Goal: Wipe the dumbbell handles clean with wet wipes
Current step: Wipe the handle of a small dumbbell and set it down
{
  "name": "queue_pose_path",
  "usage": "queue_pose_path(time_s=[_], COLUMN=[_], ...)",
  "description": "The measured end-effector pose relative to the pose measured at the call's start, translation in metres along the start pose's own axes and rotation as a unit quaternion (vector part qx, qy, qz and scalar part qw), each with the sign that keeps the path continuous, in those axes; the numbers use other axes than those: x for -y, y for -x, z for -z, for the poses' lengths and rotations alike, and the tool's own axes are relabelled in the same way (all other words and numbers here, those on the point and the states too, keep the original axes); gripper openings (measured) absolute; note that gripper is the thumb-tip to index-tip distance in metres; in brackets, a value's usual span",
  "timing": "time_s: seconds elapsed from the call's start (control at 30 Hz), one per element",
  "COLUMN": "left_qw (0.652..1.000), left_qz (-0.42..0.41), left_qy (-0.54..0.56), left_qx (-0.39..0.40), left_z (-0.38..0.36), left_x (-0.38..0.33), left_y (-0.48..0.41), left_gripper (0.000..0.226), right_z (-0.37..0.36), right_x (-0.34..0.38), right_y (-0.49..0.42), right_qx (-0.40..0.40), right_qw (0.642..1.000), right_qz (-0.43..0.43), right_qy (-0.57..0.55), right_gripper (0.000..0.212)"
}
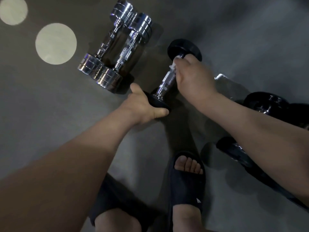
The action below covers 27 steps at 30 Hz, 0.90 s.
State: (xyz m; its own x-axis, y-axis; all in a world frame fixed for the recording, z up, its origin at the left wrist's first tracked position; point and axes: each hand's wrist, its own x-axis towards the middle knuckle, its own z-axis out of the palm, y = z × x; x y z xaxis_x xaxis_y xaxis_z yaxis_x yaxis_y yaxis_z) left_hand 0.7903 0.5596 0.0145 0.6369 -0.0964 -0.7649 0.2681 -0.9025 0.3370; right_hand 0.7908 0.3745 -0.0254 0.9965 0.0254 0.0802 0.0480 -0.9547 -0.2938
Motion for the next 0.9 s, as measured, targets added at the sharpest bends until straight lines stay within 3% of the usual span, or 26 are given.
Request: queue_pose_path(time_s=[0.1, 0.27, 0.47, 0.63, 0.7, 0.83, 0.9], left_qw=[1.0, 1.0, 0.999, 0.998, 0.998, 0.998, 0.998], left_qz=[0.018, 0.014, 0.012, 0.005, 0.002, 0.003, 0.005], left_qy=[0.016, -0.025, -0.049, -0.054, -0.055, -0.059, -0.06], left_qx=[0.017, 0.008, -0.011, -0.007, -0.008, -0.008, -0.006], left_z=[0.0, -0.006, -0.014, -0.012, -0.012, -0.012, -0.011], left_x=[-0.002, -0.008, -0.007, -0.004, -0.004, -0.005, -0.004], left_y=[-0.002, -0.002, -0.002, -0.002, -0.002, -0.002, -0.002], left_gripper=[0.12, 0.116, 0.121, 0.12, 0.118, 0.118, 0.117], right_z=[0.002, 0.003, 0.008, 0.013, 0.013, 0.007, 0.005], right_x=[-0.006, -0.02, -0.01, -0.002, -0.009, -0.014, -0.008], right_y=[0.011, 0.011, 0.006, 0.022, 0.013, 0.011, 0.024], right_qx=[0.001, 0.002, 0.013, 0.091, 0.078, 0.033, 0.051], right_qw=[1.0, 0.999, 0.999, 0.982, 0.985, 0.995, 0.991], right_qz=[0.003, 0.014, 0.016, 0.149, 0.131, 0.002, 0.038], right_qy=[0.009, 0.028, -0.042, -0.078, -0.076, -0.091, -0.115], right_gripper=[0.035, 0.036, 0.025, 0.02, 0.023, 0.025, 0.02])
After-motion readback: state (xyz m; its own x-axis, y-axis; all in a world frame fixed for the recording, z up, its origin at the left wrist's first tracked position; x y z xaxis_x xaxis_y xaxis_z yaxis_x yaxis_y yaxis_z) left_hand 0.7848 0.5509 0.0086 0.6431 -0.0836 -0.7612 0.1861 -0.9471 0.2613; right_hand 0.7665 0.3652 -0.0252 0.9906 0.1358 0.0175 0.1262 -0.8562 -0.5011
